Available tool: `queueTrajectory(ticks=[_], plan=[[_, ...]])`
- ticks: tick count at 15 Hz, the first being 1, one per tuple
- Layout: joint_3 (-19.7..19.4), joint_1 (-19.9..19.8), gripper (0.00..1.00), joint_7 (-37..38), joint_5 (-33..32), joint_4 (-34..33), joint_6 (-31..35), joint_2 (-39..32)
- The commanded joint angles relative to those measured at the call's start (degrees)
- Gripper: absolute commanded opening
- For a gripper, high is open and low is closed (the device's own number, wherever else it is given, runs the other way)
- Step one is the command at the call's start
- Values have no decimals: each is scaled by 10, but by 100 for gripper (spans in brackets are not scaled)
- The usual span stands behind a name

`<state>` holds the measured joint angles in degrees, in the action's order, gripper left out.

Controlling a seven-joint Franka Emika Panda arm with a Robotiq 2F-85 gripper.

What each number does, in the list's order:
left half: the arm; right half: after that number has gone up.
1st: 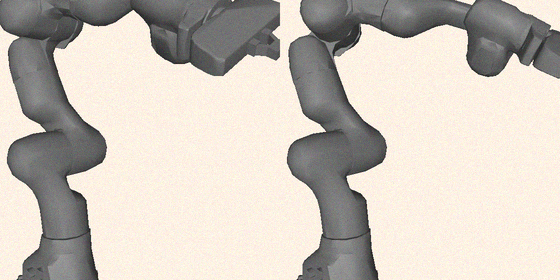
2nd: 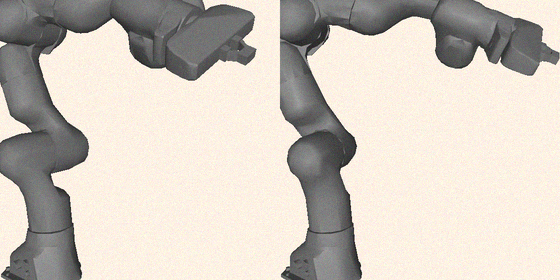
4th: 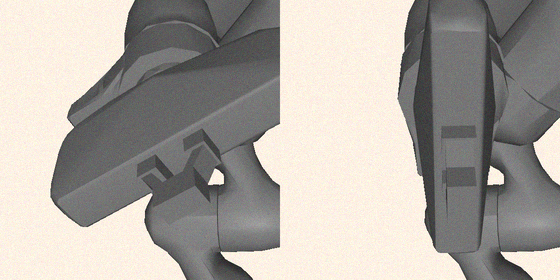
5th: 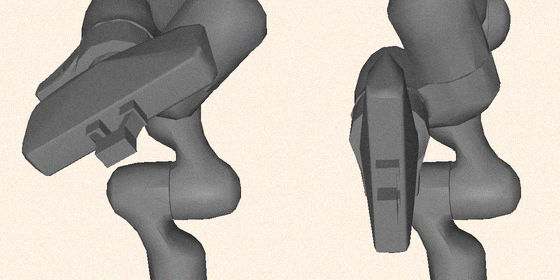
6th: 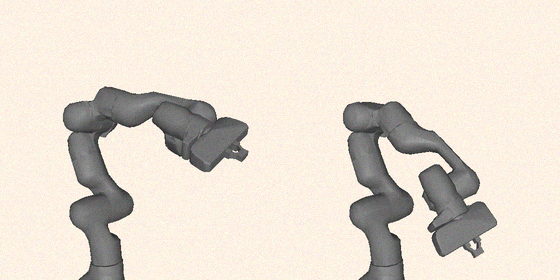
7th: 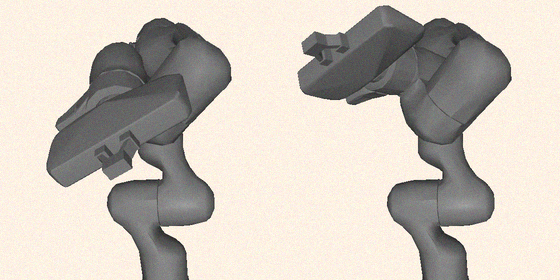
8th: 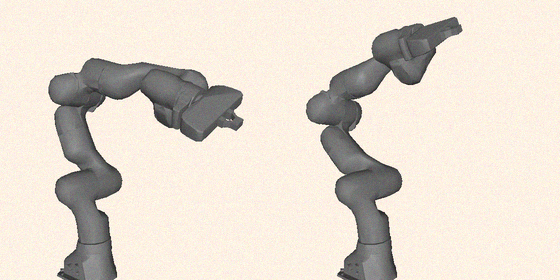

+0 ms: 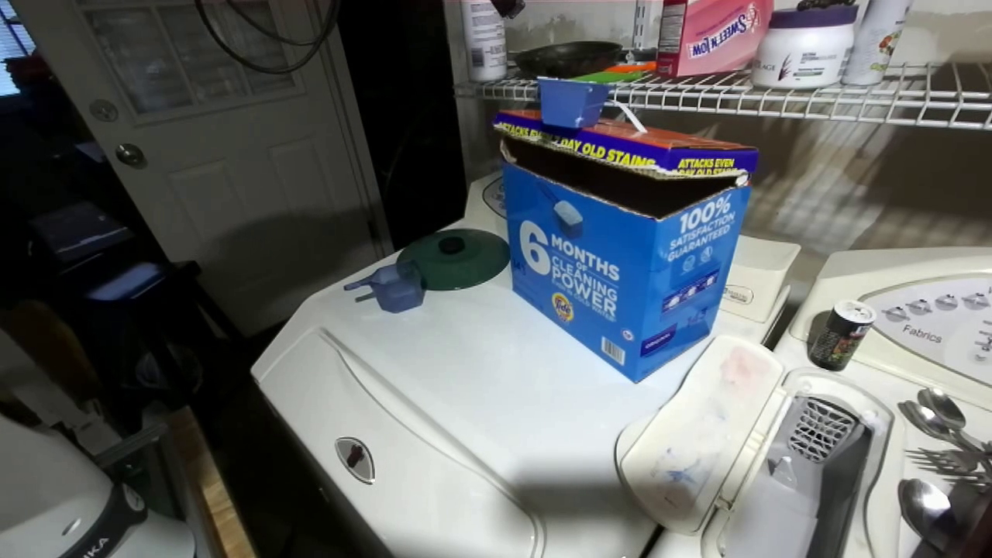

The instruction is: Close the lid of the blue box, then put the right blue object on the box

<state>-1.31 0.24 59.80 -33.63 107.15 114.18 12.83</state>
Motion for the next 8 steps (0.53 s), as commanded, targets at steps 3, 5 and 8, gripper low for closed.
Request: queueTrajectory(ticks=[3, 5, 8], plan=[[40, -33, 100, 89, -9, 16, -99, 28], [47, -34, 100, 107, -9, 14, -131, 29], [44, -30, 100, 95, 2, 6, -134, 19]])
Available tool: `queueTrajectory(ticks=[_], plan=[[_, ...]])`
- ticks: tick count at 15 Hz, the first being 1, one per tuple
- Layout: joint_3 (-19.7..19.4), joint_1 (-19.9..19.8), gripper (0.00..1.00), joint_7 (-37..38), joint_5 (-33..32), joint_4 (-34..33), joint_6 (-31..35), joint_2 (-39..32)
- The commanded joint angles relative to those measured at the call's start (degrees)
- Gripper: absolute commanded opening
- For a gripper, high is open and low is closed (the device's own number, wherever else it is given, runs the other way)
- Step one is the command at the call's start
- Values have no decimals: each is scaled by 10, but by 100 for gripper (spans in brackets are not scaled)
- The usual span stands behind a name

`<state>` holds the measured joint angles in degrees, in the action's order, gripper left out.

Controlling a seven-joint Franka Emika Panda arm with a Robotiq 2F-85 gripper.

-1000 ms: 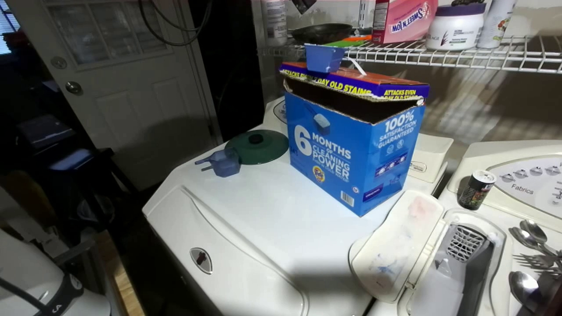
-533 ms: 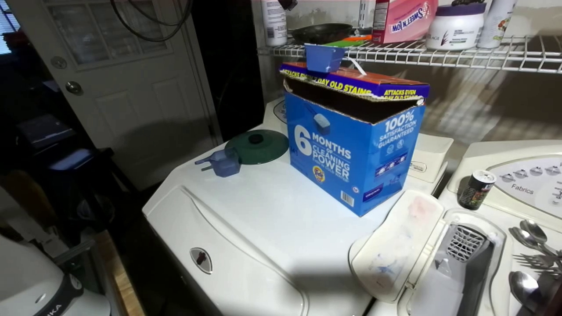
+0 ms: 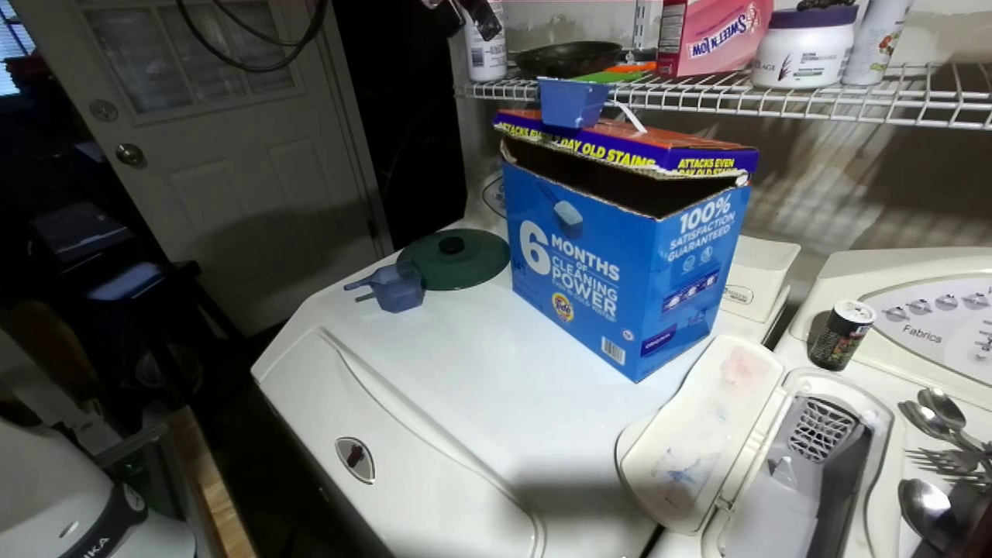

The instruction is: Close the lid of the blue box, then put the right blue object on the box

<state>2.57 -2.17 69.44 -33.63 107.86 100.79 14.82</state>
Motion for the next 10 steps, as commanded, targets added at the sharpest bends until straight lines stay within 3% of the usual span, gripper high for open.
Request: queueTrajectory(ticks=[1, 10], plan=[[8, -5, 100, 4, 1, -2, -6, 0], [11, -5, 100, 8, 1, -2, -9, 0]])
